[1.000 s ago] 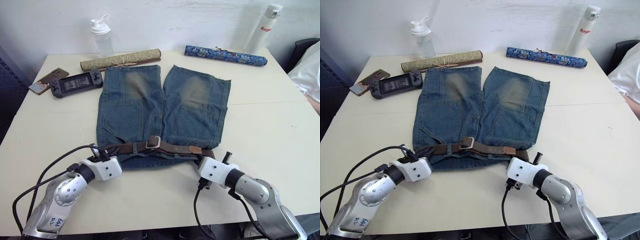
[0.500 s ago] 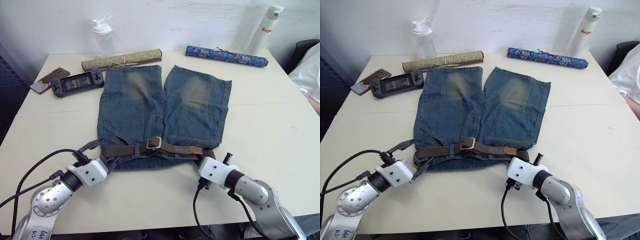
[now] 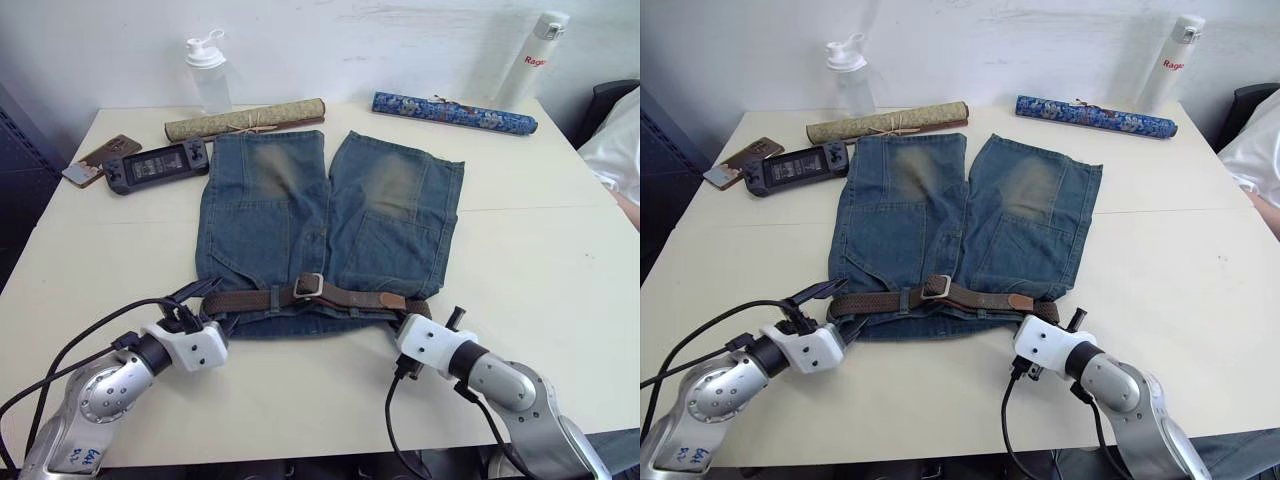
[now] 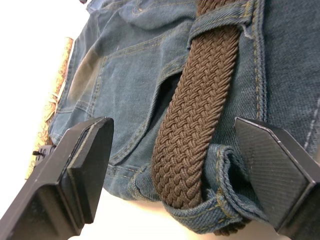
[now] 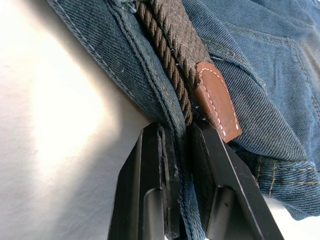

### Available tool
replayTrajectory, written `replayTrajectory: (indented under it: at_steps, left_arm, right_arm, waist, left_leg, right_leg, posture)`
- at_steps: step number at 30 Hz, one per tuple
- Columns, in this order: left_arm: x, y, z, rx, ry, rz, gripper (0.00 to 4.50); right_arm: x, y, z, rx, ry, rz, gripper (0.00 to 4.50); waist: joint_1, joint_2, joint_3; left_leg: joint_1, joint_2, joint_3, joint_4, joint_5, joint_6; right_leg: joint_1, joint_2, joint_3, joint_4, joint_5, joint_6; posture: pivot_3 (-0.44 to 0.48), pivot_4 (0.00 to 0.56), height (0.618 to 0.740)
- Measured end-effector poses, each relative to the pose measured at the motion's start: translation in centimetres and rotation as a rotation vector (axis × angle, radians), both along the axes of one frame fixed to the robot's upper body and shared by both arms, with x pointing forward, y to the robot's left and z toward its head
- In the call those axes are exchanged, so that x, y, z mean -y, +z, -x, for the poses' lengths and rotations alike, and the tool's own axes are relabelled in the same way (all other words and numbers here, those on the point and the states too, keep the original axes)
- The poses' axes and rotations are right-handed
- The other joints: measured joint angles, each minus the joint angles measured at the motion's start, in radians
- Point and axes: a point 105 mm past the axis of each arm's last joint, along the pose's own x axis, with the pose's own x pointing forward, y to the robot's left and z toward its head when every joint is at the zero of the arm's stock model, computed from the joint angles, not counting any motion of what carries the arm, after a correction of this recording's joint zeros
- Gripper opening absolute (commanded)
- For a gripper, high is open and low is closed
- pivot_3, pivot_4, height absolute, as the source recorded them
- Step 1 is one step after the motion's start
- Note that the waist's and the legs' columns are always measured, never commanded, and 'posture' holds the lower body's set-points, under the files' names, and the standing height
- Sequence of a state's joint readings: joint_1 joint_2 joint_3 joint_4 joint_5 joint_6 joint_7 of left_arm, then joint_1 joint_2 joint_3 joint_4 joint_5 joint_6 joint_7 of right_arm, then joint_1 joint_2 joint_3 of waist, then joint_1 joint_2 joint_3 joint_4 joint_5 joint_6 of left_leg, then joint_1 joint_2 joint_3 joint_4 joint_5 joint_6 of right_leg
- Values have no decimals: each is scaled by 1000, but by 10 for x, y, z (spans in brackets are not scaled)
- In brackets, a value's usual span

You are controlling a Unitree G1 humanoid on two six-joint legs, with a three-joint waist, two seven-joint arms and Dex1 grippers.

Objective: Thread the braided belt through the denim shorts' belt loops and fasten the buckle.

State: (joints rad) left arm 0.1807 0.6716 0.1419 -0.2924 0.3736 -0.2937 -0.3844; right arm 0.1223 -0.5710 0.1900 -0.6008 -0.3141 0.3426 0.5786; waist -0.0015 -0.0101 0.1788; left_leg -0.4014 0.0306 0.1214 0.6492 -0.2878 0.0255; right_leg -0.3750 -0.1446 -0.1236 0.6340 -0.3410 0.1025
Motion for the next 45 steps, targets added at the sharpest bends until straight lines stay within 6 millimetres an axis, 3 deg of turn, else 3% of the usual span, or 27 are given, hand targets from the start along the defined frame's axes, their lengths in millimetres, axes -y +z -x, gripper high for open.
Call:
replayTrajectory:
  at_steps: [3,8,10,20,29,39,45]
  left_arm:
    - [0,-3,-1,-13,7,4,2909]
    - [-5,-14,3,-51,27,5,674]
    - [-8,-14,3,-51,39,9,287]
    - [-28,-25,0,-107,176,163,287]
    - [-38,-35,-5,-198,304,393,287]
    - [-40,-38,-5,-225,327,451,287]
    - [-39,-37,-3,-202,299,391,287]
  right_arm:
    - [-1,0,0,-2,-4,-8,133]
    - [-2,0,2,-3,0,-10,133]
    - [-2,0,2,-4,-1,-10,133]
    - [-4,0,3,-9,4,-12,133]
    - [-5,0,7,-14,8,-16,133]
    - [-5,0,8,-18,10,-17,133]
    - [-6,1,8,-16,14,-17,133]
  waist:
    - [0,0,0]
    - [0,0,0]
    - [0,0,0]
    - [-1,0,0]
    - [-1,11,-9]
    - [-1,17,-13]
    - [-1,16,-13]
  left_leg:
    - [0,0,0,0,0,0]
    - [0,0,0,0,0,0]
    - [0,0,0,0,0,0]
    - [1,0,0,0,0,0]
    - [8,0,1,-1,-1,2]
    - [12,1,1,-3,-2,1]
    - [11,1,1,-3,-3,1]
  right_leg:
    - [0,0,0,0,0,0]
    - [0,0,0,0,0,0]
    - [0,0,0,0,0,0]
    - [0,0,0,2,0,0]
    - [4,0,2,3,-1,-1]
    - [8,0,2,3,-2,-3]
    - [7,0,3,3,-3,-4]
  posture:
    - [0,150,717]
    - [0,150,717]
    - [0,150,717]
    - [0,150,717]
    - [0,150,717]
    - [0,150,717]
    - [0,150,717]
